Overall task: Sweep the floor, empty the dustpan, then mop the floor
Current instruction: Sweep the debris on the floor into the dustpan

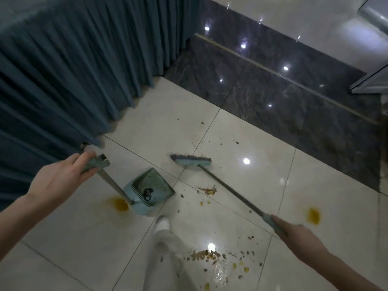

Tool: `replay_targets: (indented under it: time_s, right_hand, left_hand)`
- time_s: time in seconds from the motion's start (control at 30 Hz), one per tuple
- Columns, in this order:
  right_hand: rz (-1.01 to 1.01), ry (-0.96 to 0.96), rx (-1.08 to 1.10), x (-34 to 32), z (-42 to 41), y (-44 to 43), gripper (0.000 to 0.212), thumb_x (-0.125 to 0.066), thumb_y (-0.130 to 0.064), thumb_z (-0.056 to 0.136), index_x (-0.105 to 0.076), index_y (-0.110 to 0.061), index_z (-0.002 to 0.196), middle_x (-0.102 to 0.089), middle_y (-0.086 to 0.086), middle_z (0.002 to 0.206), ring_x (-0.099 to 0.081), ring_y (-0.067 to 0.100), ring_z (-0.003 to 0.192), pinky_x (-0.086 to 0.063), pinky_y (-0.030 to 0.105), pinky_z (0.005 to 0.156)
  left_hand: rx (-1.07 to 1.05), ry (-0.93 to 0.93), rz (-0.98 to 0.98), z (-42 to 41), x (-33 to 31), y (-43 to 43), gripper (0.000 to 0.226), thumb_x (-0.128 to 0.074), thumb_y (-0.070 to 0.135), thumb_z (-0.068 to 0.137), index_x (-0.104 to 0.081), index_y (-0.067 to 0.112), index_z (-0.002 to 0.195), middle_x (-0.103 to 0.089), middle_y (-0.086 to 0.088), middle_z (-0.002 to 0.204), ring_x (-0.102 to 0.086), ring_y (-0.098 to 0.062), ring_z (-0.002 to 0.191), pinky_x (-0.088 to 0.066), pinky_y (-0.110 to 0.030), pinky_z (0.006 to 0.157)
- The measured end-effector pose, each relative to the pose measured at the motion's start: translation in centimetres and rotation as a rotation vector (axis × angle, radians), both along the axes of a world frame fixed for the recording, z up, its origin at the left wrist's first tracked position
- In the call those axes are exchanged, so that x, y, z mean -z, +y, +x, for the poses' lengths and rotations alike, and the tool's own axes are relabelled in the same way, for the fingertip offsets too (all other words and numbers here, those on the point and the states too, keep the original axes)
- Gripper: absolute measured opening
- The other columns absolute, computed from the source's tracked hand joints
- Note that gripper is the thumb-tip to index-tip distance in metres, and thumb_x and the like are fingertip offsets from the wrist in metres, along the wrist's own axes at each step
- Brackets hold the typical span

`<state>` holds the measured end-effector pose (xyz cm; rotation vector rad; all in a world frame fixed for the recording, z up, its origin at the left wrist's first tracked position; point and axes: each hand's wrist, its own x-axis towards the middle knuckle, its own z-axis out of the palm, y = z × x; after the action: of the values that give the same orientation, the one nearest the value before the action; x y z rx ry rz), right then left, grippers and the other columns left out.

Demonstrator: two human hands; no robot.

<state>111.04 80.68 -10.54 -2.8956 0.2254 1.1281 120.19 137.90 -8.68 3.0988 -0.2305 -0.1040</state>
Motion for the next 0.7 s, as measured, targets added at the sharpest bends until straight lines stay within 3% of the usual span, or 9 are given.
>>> replay_targets:
  time_s: [0.13, 0.27, 0.4, 0.57, 0.7]
  right_hand:
    - [0.095, -0.104, 0.036, 2.5, 11.0, 4.7, 0.035, -0.042, -0.035, 0.1, -0.045, -0.035, 0.135, -0.06, 0.0, 0.074, -0.061, 0.015, 0.059, -0.056, 0.031, 0.055]
    - [0.099, -0.171, 0.039, 6.5, 23.4, 10.2, 0.036, -0.044, -0.032, 0.099, -0.047, -0.027, 0.135, -0.06, 0.009, 0.094, -0.056, 0.026, 0.076, -0.049, 0.032, 0.068]
    - [0.103, -0.198, 0.075, 10.1, 32.3, 15.4, 0.031, -0.044, -0.025, 0.1, -0.046, -0.015, 0.129, -0.059, 0.021, 0.109, -0.059, 0.036, 0.089, -0.056, 0.045, 0.078]
    - [0.027, -0.141, 0.052, 13.8, 36.2, 17.4, 0.03, -0.042, -0.014, 0.097, -0.053, -0.013, 0.125, -0.056, 0.014, 0.099, -0.061, 0.033, 0.09, -0.056, 0.043, 0.082]
    - [0.071, -0.062, 0.044, 13.8, 32.2, 14.5, 0.03, -0.036, -0.016, 0.1, -0.051, -0.012, 0.125, -0.053, 0.01, 0.091, -0.06, 0.029, 0.082, -0.056, 0.036, 0.072]
  left_hand:
    - [0.054, -0.004, -0.006, 2.2, -0.1, 1.1, 0.042, -0.064, 0.031, 0.085, -0.052, 0.014, 0.121, -0.062, -0.009, 0.087, -0.058, -0.028, 0.049, -0.032, -0.024, 0.04]
    - [0.083, 0.001, -0.017, 5.4, 0.5, 2.2, 0.044, -0.068, 0.026, 0.082, -0.054, 0.01, 0.121, -0.064, -0.01, 0.086, -0.055, -0.026, 0.047, -0.022, -0.02, 0.041]
    - [0.105, 0.015, -0.044, 8.9, 2.4, 3.1, 0.044, -0.061, 0.031, 0.085, -0.053, 0.011, 0.123, -0.066, -0.011, 0.095, -0.052, -0.02, 0.047, -0.027, -0.021, 0.042]
    - [0.14, 0.075, -0.082, 12.0, 4.2, 2.8, 0.044, -0.058, 0.032, 0.087, -0.051, 0.01, 0.125, -0.063, -0.011, 0.094, -0.054, -0.022, 0.044, -0.045, -0.031, 0.042]
    - [0.166, 0.065, -0.084, 13.3, 4.7, 1.6, 0.043, -0.061, 0.029, 0.088, -0.053, 0.008, 0.124, -0.064, -0.013, 0.093, -0.044, -0.015, 0.048, -0.028, -0.023, 0.044]
